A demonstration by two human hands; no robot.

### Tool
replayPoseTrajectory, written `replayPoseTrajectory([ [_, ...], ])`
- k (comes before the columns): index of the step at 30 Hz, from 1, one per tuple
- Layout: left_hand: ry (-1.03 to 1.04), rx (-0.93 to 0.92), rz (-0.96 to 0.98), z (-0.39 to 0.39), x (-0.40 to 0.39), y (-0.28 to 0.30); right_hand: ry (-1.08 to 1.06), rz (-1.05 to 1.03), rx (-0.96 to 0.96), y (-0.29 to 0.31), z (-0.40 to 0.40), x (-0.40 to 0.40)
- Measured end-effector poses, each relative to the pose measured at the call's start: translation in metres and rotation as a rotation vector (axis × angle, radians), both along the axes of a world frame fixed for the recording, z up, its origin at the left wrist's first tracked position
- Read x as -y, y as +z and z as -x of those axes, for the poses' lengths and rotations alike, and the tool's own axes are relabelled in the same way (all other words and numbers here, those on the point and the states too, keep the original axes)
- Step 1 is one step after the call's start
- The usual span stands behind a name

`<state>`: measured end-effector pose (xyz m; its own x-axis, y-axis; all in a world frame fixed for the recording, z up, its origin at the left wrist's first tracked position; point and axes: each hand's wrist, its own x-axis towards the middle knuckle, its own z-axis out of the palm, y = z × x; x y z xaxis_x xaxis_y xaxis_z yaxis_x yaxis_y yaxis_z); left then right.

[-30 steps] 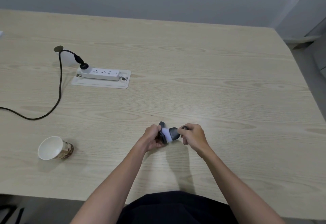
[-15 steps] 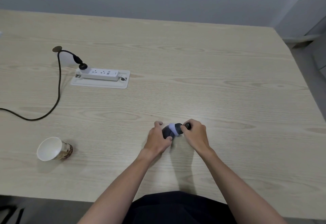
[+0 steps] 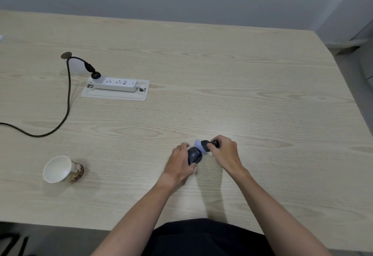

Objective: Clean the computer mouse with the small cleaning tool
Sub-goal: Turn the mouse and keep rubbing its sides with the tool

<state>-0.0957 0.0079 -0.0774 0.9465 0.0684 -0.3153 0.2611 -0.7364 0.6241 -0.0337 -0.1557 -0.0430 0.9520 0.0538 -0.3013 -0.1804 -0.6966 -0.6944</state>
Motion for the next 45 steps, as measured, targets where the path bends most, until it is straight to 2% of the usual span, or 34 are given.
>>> replayPoseTrajectory([
  [3,-0.032,0.007,-0.022,0.0,-0.005,-0.003,0.036,-0.073,-0.082,0.001,-0.001,0.0],
  [8,-0.07,0.024,-0.037,-0.001,-0.012,-0.006,0.085,0.155,-0.017,-0.001,0.0,0.006],
  [11,-0.107,0.039,-0.091,-0.003,-0.018,-0.008,0.068,-0.006,-0.031,0.003,-0.004,0.002],
  [13,-0.142,0.064,-0.197,-0.005,-0.022,-0.009,0.095,-0.096,-0.083,0.005,-0.004,-0.002],
  [16,-0.175,0.054,-0.274,-0.007,-0.025,-0.007,0.162,0.064,-0.054,0.0,0.0,-0.001],
  [19,-0.196,0.033,-0.247,-0.009,-0.027,-0.006,0.115,0.173,0.027,-0.002,0.002,0.002],
  [23,-0.244,0.016,-0.201,-0.011,-0.032,-0.005,0.042,-0.022,-0.032,0.001,-0.002,-0.003],
  [25,-0.265,-0.003,-0.154,-0.013,-0.035,-0.005,0.062,-0.036,-0.07,0.0,-0.001,-0.006],
  [30,-0.263,-0.046,-0.002,-0.021,-0.043,0.001,0.132,0.169,-0.04,-0.007,0.003,-0.002],
  [36,-0.208,0.042,0.021,-0.029,-0.058,-0.002,0.072,-0.036,-0.008,0.0,-0.001,-0.01],
  [39,-0.089,0.116,0.019,-0.023,-0.055,-0.005,0.09,-0.094,-0.033,0.0,0.002,-0.016],
  [42,0.147,0.116,0.065,-0.015,-0.046,-0.001,0.127,0.044,-0.07,-0.006,0.003,-0.017],
  [45,0.265,0.054,0.086,-0.013,-0.04,-0.001,0.093,0.149,-0.035,-0.009,0.0,-0.015],
])
